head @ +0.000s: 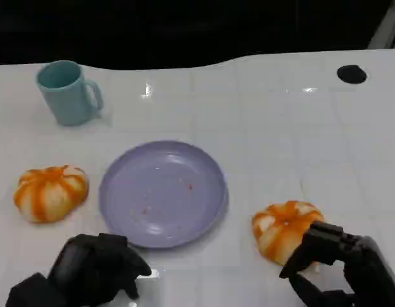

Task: Grasp the bread from the table and place it into the plate.

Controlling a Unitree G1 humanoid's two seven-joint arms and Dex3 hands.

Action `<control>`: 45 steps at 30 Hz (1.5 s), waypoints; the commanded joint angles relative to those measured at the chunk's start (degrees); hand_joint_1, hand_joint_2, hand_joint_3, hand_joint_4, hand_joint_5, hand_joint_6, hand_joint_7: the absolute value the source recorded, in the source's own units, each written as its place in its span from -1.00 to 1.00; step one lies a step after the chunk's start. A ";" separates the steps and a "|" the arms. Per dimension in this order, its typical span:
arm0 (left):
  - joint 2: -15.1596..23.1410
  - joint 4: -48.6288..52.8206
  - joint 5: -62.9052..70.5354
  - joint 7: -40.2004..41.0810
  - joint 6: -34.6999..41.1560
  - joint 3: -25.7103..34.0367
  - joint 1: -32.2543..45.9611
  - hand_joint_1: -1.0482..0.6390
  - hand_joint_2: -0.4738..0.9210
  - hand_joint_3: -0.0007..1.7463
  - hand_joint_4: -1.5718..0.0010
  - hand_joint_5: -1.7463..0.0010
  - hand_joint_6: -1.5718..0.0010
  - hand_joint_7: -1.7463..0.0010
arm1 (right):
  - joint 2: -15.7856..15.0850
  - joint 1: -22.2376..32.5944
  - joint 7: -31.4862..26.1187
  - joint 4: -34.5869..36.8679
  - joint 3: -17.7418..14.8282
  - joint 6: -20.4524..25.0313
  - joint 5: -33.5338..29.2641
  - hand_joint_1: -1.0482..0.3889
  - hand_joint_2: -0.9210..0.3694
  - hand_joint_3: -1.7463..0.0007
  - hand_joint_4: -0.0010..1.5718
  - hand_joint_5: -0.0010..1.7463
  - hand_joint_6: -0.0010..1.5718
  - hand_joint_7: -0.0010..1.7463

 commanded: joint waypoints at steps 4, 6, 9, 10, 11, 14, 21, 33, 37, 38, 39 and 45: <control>0.92 -0.12 -0.52 -0.35 0.36 0.41 0.14 -1.00 1.00 -0.76 -0.51 -0.37 -0.66 0.22 | -0.83 0.29 -0.23 0.14 -0.17 -0.15 0.76 0.19 -0.09 -0.39 -0.04 0.74 -0.02 0.41; 0.88 0.00 -0.69 -0.54 0.34 0.47 0.08 -1.00 1.00 -0.76 -0.51 -0.37 -0.66 0.22 | -0.85 0.35 -0.06 0.06 -0.13 0.06 0.86 0.19 -0.10 -0.39 -0.04 0.74 -0.02 0.41; 0.97 -0.14 -0.31 -0.15 0.52 0.40 0.17 -1.00 1.00 -0.76 -0.51 -0.37 -0.67 0.22 | -0.86 0.47 -0.11 -0.16 -0.19 0.15 0.74 0.18 -0.10 -0.39 -0.05 0.74 -0.03 0.41; 0.98 -0.17 -0.25 -0.08 0.53 0.38 0.19 -1.00 1.00 -0.76 -0.51 -0.37 -0.67 0.22 | -0.87 0.47 -0.15 -0.20 -0.21 0.10 0.69 0.18 -0.10 -0.39 -0.05 0.74 -0.03 0.41; 0.97 -0.18 -0.25 -0.09 0.52 0.38 0.20 -1.00 1.00 -0.76 -0.51 -0.37 -0.67 0.22 | -0.90 0.48 -0.12 -0.22 -0.20 0.09 0.69 0.18 -0.10 -0.39 -0.05 0.75 -0.03 0.41; 0.92 -0.12 -0.43 -0.25 0.55 0.44 0.19 -1.00 1.00 -0.76 -0.51 -0.37 -0.67 0.22 | -0.93 0.86 0.22 -0.79 -0.20 0.77 0.78 0.18 -0.10 -0.40 -0.06 0.75 -0.03 0.41; 0.93 0.00 -0.33 -0.13 0.36 0.45 0.12 -1.00 1.00 -0.76 -0.51 -0.37 -0.67 0.22 | -0.86 0.57 -0.25 -0.53 -0.21 0.34 0.57 0.20 -0.09 -0.41 -0.04 0.74 -0.02 0.40; 0.92 0.47 0.26 0.52 0.09 0.40 -0.24 -1.00 1.00 -0.75 -0.51 -0.38 -0.66 0.22 | -1.32 -0.09 0.39 -0.44 -0.55 -0.54 1.44 0.13 -0.31 -0.12 -0.09 0.53 0.03 -0.04; 0.82 0.20 -0.02 0.24 0.60 0.40 -0.14 -1.00 1.00 -0.76 -0.52 -0.38 -0.67 0.22 | -2.45 0.81 4.00 -2.59 0.10 1.72 3.46 0.01 -0.78 0.48 -0.21 0.22 0.04 -0.47; 0.81 0.27 -0.04 0.20 0.44 0.43 -0.16 -1.00 1.00 -0.76 -0.52 -0.38 -0.67 0.22 | -2.63 1.05 4.65 -3.22 0.14 2.06 3.76 0.01 -0.88 0.61 -0.20 0.15 0.06 -0.57; 0.77 0.38 -0.07 0.20 0.33 0.46 -0.19 -1.00 1.00 -0.76 -0.52 -0.38 -0.67 0.22 | -2.75 1.25 4.99 -3.76 0.07 2.31 3.73 0.00 -0.94 0.70 -0.21 0.09 0.06 -0.63; 0.63 0.26 0.22 0.57 0.24 0.34 -0.03 -1.00 1.00 -0.76 -0.51 -0.38 -0.67 0.22 | -3.58 2.46 5.79 -9.12 -0.76 5.42 2.16 -0.09 -1.00 0.79 -0.28 -0.11 -0.02 -0.80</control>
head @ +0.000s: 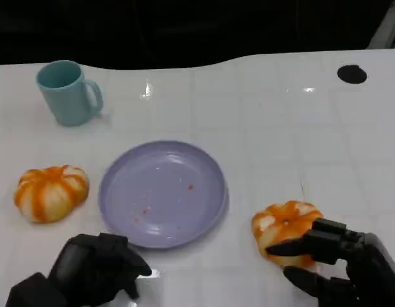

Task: Grasp the bread from the table and place it into the plate.

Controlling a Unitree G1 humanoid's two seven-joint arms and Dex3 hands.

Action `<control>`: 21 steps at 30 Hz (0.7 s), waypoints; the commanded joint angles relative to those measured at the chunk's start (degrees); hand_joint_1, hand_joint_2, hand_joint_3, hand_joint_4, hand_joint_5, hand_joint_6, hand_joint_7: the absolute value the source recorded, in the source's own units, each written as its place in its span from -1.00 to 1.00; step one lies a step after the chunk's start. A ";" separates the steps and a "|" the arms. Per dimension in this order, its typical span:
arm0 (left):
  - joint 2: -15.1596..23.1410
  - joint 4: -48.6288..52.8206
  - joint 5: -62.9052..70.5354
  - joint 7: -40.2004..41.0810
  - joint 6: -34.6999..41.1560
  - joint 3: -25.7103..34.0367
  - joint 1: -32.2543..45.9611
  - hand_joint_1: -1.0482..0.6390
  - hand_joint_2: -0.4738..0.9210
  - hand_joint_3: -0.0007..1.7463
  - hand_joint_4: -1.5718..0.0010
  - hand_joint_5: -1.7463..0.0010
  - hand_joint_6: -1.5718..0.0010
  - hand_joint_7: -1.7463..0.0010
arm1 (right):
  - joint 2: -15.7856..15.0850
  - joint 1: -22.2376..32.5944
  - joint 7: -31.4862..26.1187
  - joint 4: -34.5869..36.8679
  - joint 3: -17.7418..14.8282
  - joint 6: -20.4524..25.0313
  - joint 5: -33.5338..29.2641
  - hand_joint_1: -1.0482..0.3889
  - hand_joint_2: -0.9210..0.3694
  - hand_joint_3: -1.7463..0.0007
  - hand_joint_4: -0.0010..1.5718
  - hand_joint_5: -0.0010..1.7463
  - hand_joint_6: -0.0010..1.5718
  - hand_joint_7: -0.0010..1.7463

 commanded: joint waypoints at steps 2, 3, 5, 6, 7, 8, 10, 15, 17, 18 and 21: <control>0.55 0.02 -0.04 0.65 0.50 0.31 0.13 -1.00 1.00 -0.76 -0.51 -0.38 -0.67 0.21 | -2.36 1.80 1.97 -6.76 -1.07 4.01 -0.48 -0.13 -1.00 0.79 -0.36 -0.17 -0.10 -0.85; 0.46 -0.04 -0.20 0.52 0.57 0.33 0.17 -1.00 1.00 -0.77 -0.51 -0.38 -0.67 0.21 | -2.78 2.23 2.45 -8.52 -1.31 5.26 -0.96 -0.15 -1.00 0.79 -0.40 -0.20 -0.14 -0.87; 0.29 -0.18 -0.35 0.42 0.66 0.33 0.32 -1.00 1.00 -0.77 -0.51 -0.38 -0.67 0.22 | -4.25 3.22 5.12 -12.90 -1.43 8.89 -1.43 -0.21 -1.00 0.79 -0.52 -0.27 -0.24 -0.92; 0.25 -0.25 -0.27 0.51 0.59 0.28 0.39 -1.00 1.00 -0.77 -0.51 -0.38 -0.67 0.22 | -5.02 3.70 6.68 -15.02 -1.39 10.74 -1.40 -0.23 -1.00 0.79 -0.60 -0.31 -0.32 -0.96; 0.22 -0.36 -0.19 0.59 0.55 0.24 0.47 -1.00 1.00 -0.78 -0.51 -0.38 -0.67 0.22 | -6.08 4.26 8.99 -17.82 -1.44 13.28 -1.34 -0.25 -1.00 0.79 -0.65 -0.34 -0.37 -0.98; 0.19 -0.48 -0.13 0.65 0.50 0.19 0.55 -1.00 1.00 -0.78 -0.51 -0.38 -0.67 0.22 | -6.90 4.77 10.86 -20.18 -1.50 15.43 -1.32 -0.29 -1.00 0.79 -0.76 -0.39 -0.47 -0.99; 0.17 -0.59 0.02 0.79 0.43 0.15 0.64 -1.00 1.00 -0.78 -0.51 -0.38 -0.67 0.22 | -8.47 5.52 14.66 -24.73 -1.71 19.63 -0.89 -0.33 -1.00 0.84 -0.86 -0.46 -0.56 -1.00; 0.15 -1.09 0.44 1.08 0.53 -0.09 0.89 -1.00 1.00 -0.78 -0.52 -0.38 -0.68 0.22 | -11.01 6.48 21.41 -32.89 -2.04 28.52 -1.86 -0.36 -1.00 0.95 -0.96 -0.56 -0.68 -1.00; 0.06 -1.22 0.41 1.03 0.50 -0.09 0.96 -1.00 1.00 -0.78 -0.52 -0.38 -0.68 0.22 | -12.14 6.28 22.63 -34.78 -1.98 30.68 -4.15 -0.38 -1.00 0.96 -0.98 -0.59 -0.73 -1.00; 0.01 -1.19 0.40 1.00 0.42 -0.09 0.95 -1.00 1.00 -0.78 -0.52 -0.38 -0.68 0.22 | -12.69 6.12 23.50 -35.89 -1.93 32.08 -5.58 -0.40 -1.00 0.96 -0.99 -0.61 -0.74 -1.00; -0.09 -1.08 0.51 1.11 0.19 -0.17 0.89 -1.00 1.00 -0.78 -0.52 -0.38 -0.67 0.22 | -13.52 5.19 25.45 -38.14 -1.47 36.14 -9.04 -0.43 -1.00 0.96 -1.00 -0.70 -0.76 -0.99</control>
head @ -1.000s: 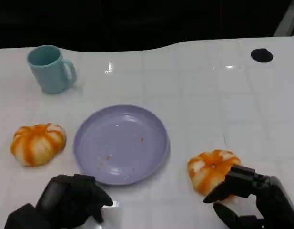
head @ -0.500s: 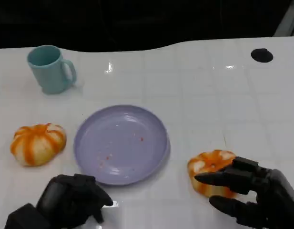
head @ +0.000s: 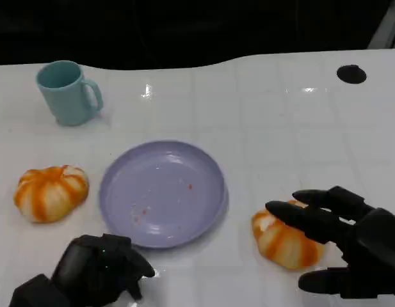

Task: Grasp the bread from the table and place it into the plate.

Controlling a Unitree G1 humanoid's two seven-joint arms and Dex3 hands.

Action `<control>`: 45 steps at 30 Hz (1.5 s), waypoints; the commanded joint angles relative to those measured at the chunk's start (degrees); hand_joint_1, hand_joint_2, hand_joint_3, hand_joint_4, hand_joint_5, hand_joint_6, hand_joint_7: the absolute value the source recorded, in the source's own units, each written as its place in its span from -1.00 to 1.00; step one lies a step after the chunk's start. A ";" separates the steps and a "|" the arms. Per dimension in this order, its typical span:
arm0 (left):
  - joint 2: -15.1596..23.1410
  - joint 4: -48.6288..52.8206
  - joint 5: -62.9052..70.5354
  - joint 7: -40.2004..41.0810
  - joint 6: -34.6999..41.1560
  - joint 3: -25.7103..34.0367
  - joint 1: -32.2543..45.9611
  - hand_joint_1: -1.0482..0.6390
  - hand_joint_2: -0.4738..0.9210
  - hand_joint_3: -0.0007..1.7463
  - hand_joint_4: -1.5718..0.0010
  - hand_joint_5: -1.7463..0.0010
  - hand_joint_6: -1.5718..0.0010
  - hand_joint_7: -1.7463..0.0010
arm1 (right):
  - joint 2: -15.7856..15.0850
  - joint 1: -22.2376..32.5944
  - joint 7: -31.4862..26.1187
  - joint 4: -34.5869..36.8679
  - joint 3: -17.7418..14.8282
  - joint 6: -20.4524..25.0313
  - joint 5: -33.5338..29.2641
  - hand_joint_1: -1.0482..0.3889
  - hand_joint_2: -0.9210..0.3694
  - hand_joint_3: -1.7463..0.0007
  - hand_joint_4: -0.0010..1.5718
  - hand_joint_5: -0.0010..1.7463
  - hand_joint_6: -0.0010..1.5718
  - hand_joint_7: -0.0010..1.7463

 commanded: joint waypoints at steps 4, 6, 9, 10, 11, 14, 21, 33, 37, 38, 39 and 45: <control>0.37 -0.56 0.06 0.81 0.70 0.03 0.52 -1.00 1.00 -0.78 -0.52 -0.37 -0.67 0.22 | -2.52 -2.96 4.28 -2.76 1.37 7.72 -6.32 -0.40 -0.99 0.98 -1.00 -0.80 -0.78 -0.99; 0.28 -0.75 0.06 0.88 0.79 0.00 0.59 -1.00 1.00 -0.78 -0.52 -0.37 -0.67 0.22 | -2.85 -3.94 4.16 -2.09 2.33 8.57 -8.05 -0.40 -0.99 0.99 -1.00 -0.81 -0.78 -0.99; 0.27 -0.99 0.39 1.20 0.79 -0.11 0.72 -1.00 1.00 -0.79 -0.52 -0.37 -0.67 0.22 | -2.75 -5.55 3.81 -0.05 4.00 9.63 -9.80 -0.37 -0.98 0.99 -0.98 -0.79 -0.75 -0.98; 0.24 -1.02 0.33 1.16 0.83 -0.11 0.75 -1.00 1.00 -0.79 -0.53 -0.37 -0.67 0.22 | -2.67 -6.16 3.45 0.85 4.57 9.90 -10.37 -0.36 -0.96 1.00 -0.96 -0.78 -0.74 -0.98; 0.19 -1.04 0.15 1.02 0.92 -0.10 0.76 -1.00 1.00 -0.79 -0.53 -0.37 -0.67 0.22 | -2.68 -6.66 3.00 1.60 5.06 10.10 -10.85 -0.34 -0.95 1.00 -0.95 -0.77 -0.72 -0.97; -0.02 -1.47 -0.21 0.71 1.22 -0.14 0.96 -1.00 1.00 -0.79 -0.53 -0.37 -0.68 0.23 | -2.63 -8.50 1.64 4.53 6.78 10.65 -12.70 -0.33 -0.94 1.00 -0.94 -0.77 -0.71 -0.98; 0.06 -2.39 0.82 1.87 1.11 -0.50 1.53 -1.00 1.00 -0.78 -0.53 -0.36 -0.68 0.23 | -2.52 -13.06 -1.80 12.35 11.33 10.25 -14.96 -0.36 -0.96 0.99 -0.93 -0.75 -0.70 -0.98; -0.21 -3.15 0.80 1.93 1.01 -0.78 2.00 -1.00 1.00 -0.78 -0.52 -0.36 -0.67 0.24 | -2.16 -18.12 -2.20 21.62 17.79 12.45 -16.54 -0.35 -1.00 0.94 -0.95 -0.76 -0.69 -0.99; -0.27 -2.94 0.84 2.00 0.59 -0.81 1.99 -1.00 1.00 -0.78 -0.52 -0.35 -0.67 0.24 | -0.91 -19.15 -8.35 26.22 18.19 10.25 -14.73 -0.05 -1.00 0.67 -0.43 -0.33 -0.18 -0.83; -0.25 -3.01 0.93 2.13 0.64 -0.85 2.04 -1.00 1.00 -0.78 -0.52 -0.35 -0.67 0.24 | -0.17 -19.37 -10.88 27.94 17.81 9.00 -13.45 0.00 -1.00 0.61 -0.37 -0.14 -0.06 -0.82; -0.20 -3.10 1.08 2.32 0.68 -0.90 2.09 -1.00 1.00 -0.78 -0.52 -0.35 -0.67 0.24 | 0.30 -19.65 -13.07 29.42 17.64 7.87 -12.61 0.03 -0.99 0.43 -0.16 0.34 0.13 -0.51; -0.19 -3.46 0.87 2.43 1.15 -1.17 2.35 -1.00 1.00 -0.78 -0.53 -0.36 -0.68 0.25 | 0.82 -21.47 -22.95 34.97 18.28 3.94 -12.43 0.03 -0.91 0.20 -0.01 0.99 -0.30 0.89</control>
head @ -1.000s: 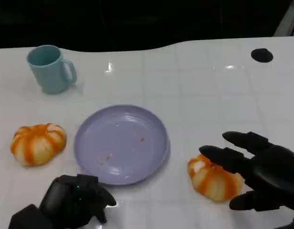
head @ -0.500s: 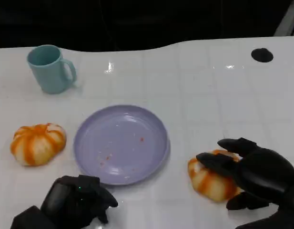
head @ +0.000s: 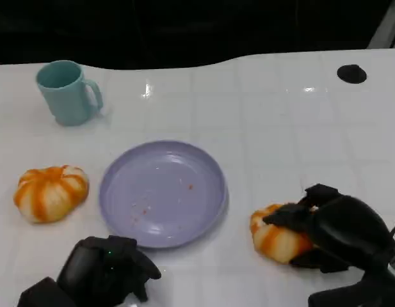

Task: Grasp the bread from the table and place it into the plate.

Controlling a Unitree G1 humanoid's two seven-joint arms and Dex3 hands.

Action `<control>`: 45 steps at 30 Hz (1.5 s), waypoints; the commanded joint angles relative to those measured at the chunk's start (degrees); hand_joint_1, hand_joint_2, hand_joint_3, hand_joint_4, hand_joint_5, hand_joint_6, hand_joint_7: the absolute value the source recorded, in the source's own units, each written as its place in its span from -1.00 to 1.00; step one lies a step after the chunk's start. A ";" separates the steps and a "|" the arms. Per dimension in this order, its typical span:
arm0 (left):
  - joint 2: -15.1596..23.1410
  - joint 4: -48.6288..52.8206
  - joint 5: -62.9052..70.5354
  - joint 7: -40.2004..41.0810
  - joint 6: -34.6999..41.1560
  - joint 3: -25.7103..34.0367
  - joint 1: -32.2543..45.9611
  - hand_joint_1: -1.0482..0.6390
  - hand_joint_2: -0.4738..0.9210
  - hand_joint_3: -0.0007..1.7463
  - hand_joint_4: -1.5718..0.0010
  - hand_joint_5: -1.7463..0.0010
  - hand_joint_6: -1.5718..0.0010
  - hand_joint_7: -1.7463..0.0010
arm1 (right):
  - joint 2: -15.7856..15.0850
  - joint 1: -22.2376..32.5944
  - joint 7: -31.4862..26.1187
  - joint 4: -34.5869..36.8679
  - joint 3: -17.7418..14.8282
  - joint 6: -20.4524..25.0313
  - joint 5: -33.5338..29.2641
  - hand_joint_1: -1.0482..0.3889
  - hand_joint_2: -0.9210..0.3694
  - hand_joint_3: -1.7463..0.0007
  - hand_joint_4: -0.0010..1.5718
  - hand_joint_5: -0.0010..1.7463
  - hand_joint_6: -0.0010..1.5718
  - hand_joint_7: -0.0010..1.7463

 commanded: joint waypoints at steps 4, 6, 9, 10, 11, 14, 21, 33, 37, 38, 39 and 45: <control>0.80 -0.17 0.27 0.70 -0.03 0.07 0.60 -1.00 1.00 -0.78 -0.53 -0.36 -0.68 0.25 | 0.36 -1.25 -10.50 4.75 0.10 -2.95 0.15 0.04 -0.86 0.19 -0.02 1.00 -0.25 0.76; 0.76 -0.03 0.05 0.46 -0.12 0.13 0.55 -1.00 1.00 -0.79 -0.52 -0.36 -0.68 0.25 | 0.91 -1.38 -13.70 5.44 -0.08 -3.55 0.24 0.06 -0.78 0.16 -0.01 1.00 -0.27 0.91; 0.85 -0.10 0.42 0.87 0.01 0.05 0.58 -1.00 1.00 -0.79 -0.53 -0.36 -0.68 0.25 | 1.73 -1.53 -16.41 6.07 -0.41 -4.33 1.25 0.07 -0.67 0.08 0.00 1.00 -0.27 0.99; 0.88 -0.14 0.56 1.04 0.03 0.02 0.60 -1.00 1.00 -0.79 -0.53 -0.36 -0.68 0.25 | 1.87 -1.62 -17.05 6.28 -0.45 -4.61 1.43 0.08 -0.60 0.03 0.01 1.00 -0.25 1.00; 0.86 -0.17 0.65 1.15 0.15 -0.01 0.59 -1.00 1.00 -0.79 -0.53 -0.36 -0.68 0.25 | 2.31 -1.69 -18.02 6.46 -0.78 -5.35 2.12 0.09 -0.58 0.01 0.02 1.00 -0.25 1.00; 0.76 0.06 0.69 1.15 0.00 0.03 0.48 -1.00 1.00 -0.78 -0.53 -0.36 -0.69 0.25 | 3.68 -2.00 -19.99 7.25 -1.87 -8.43 5.04 0.14 -0.38 -0.18 0.07 1.00 -0.23 0.99; 0.52 0.29 -0.04 0.38 -0.04 0.25 0.37 -1.00 1.00 -0.79 -0.53 -0.36 -0.68 0.25 | 7.28 -3.58 -16.66 5.94 -3.25 -11.80 11.30 0.14 -0.20 -0.44 0.11 1.00 -0.20 0.98; 0.72 1.69 -0.16 0.07 -0.53 0.39 0.02 -1.00 1.00 -0.79 -0.52 -0.35 -0.69 0.26 | 16.60 -12.66 -13.28 13.68 -1.99 -14.97 13.98 0.33 0.17 -0.75 0.25 1.00 -0.05 0.97; 0.71 1.80 -1.32 -0.96 0.11 0.48 0.09 -1.00 1.00 -0.82 -0.53 -0.34 -0.69 0.27 | 20.28 -15.36 -11.07 16.92 -1.65 -13.90 15.37 0.40 0.17 -0.79 0.22 1.00 0.03 0.83; 0.74 1.75 -1.46 -1.05 0.33 0.46 0.12 -1.00 1.00 -0.82 -0.53 -0.34 -0.70 0.27 | 20.91 -15.97 -10.90 17.62 -1.51 -13.87 15.32 0.42 0.17 -0.79 0.22 1.00 0.05 0.79; 0.74 1.66 -1.63 -1.18 0.53 0.46 0.18 -1.00 1.00 -0.83 -0.54 -0.34 -0.70 0.27 | 21.75 -16.90 -11.14 18.87 -1.19 -13.90 15.00 0.43 0.17 -0.79 0.22 1.00 0.06 0.77; 0.87 1.86 -1.25 -0.99 0.39 0.35 0.34 -1.00 1.00 -0.84 -0.55 -0.33 -0.71 0.28 | 25.69 -21.69 -14.46 27.55 0.50 -13.75 13.56 0.46 0.09 -0.73 0.22 1.00 0.07 0.76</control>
